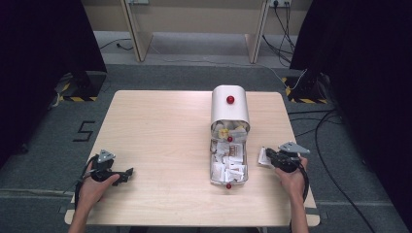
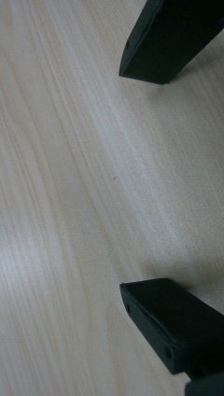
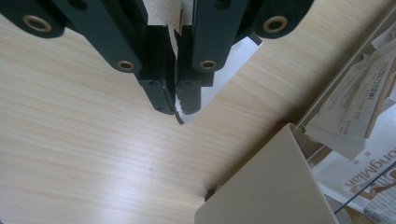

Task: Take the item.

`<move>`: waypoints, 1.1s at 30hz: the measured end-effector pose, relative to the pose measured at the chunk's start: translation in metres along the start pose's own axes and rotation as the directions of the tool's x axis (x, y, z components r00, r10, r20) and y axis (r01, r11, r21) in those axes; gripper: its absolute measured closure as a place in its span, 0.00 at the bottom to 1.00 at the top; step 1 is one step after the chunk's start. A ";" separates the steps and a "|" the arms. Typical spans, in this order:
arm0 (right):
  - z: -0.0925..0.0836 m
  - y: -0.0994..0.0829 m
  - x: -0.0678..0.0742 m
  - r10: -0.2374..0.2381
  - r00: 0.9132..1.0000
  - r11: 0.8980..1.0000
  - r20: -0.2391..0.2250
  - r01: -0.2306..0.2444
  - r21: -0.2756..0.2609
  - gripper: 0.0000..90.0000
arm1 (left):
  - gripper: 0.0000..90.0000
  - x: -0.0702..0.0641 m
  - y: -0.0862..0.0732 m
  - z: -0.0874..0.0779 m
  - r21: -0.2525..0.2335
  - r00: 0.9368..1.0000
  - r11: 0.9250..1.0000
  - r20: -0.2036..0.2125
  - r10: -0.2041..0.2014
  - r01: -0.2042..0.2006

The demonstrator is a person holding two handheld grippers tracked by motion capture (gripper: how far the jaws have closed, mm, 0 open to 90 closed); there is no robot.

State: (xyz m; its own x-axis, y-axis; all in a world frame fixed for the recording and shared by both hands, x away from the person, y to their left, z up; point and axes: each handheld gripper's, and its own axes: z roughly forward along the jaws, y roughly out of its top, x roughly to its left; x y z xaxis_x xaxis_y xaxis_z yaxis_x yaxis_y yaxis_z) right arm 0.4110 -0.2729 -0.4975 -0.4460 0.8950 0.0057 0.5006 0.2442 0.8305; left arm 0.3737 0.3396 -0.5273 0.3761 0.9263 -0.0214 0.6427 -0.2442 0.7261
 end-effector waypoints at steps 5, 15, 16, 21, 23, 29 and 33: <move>0.001 -0.001 0.000 0.003 1.000 1.000 0.001 -0.003 0.008 0.95 | 0.00 0.000 0.000 0.000 0.000 1.000 1.000 0.000 0.000 0.000; 0.003 -0.003 0.000 0.013 1.000 1.000 0.007 -0.013 0.012 0.88 | 0.00 0.000 0.000 0.000 0.000 1.000 1.000 -0.001 0.000 0.000; 0.003 -0.002 -0.001 0.009 1.000 1.000 0.011 -0.009 0.009 0.86 | 0.00 0.000 0.000 0.000 0.000 1.000 1.000 0.000 0.000 0.000; 0.000 -0.001 -0.002 0.040 0.999 0.999 0.021 -0.040 -0.001 0.75 | 0.00 0.000 0.000 0.000 0.000 1.000 1.000 0.000 0.000 0.000; -0.001 -0.001 -0.002 0.049 0.999 0.999 0.022 -0.049 -0.002 0.71 | 0.00 0.000 0.000 0.000 0.000 1.000 1.000 0.000 0.000 0.000; -0.003 0.000 -0.001 0.063 0.997 0.998 0.035 -0.063 -0.005 0.59 | 0.00 0.000 0.000 0.000 0.000 1.000 1.000 -0.001 0.000 0.000; -0.008 0.001 0.000 0.076 0.996 0.997 0.052 -0.076 -0.009 0.51 | 0.00 0.000 0.000 0.000 0.000 1.000 1.000 0.000 0.000 0.000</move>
State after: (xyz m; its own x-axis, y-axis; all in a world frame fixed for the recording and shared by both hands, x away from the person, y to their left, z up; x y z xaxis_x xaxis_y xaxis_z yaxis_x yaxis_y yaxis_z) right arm 0.4054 -0.2753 -0.4927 -0.3676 0.9291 0.0405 0.5263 0.1720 0.8327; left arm 0.3737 0.3396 -0.5273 0.3762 0.9263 -0.0212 0.6427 -0.2444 0.7260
